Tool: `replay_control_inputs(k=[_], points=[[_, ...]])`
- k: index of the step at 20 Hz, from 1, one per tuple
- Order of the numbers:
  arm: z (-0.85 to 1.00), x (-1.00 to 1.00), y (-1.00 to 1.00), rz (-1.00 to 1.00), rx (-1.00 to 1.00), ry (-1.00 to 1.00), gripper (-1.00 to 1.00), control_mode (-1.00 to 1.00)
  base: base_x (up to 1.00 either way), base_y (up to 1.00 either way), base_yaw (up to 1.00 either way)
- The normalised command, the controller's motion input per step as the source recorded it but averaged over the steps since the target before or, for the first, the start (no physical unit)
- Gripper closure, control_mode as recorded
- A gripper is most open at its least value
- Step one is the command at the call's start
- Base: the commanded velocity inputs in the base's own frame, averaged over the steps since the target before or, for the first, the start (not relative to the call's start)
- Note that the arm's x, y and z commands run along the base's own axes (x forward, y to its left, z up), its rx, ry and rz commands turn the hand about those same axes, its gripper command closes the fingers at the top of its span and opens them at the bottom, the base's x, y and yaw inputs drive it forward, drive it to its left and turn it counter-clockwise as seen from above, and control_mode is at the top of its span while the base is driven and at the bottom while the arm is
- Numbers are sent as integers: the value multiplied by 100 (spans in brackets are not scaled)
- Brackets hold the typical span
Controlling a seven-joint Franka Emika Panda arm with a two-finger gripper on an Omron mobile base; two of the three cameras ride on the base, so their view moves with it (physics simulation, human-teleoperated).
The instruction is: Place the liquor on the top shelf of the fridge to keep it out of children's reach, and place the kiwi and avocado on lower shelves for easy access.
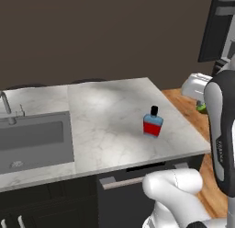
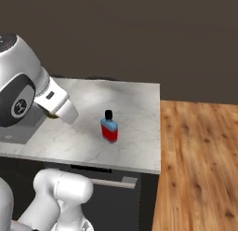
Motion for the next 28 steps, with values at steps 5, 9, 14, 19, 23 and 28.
replay_control_inputs(k=[5,9,14,19,23,28], points=[[0,0,0,0,0,0,100,100,-60,-63,-15],[0,0,0,0,0,0,100,100,-19,-87,-34],[0,0,0,0,0,0,100,100,0,-97,-39],[0,0,0,0,0,0,100,100,17,-100,-36],[0,0,0,0,0,0,100,100,41,-83,-32],[0,0,0,0,0,0,100,100,70,-43,-21]])
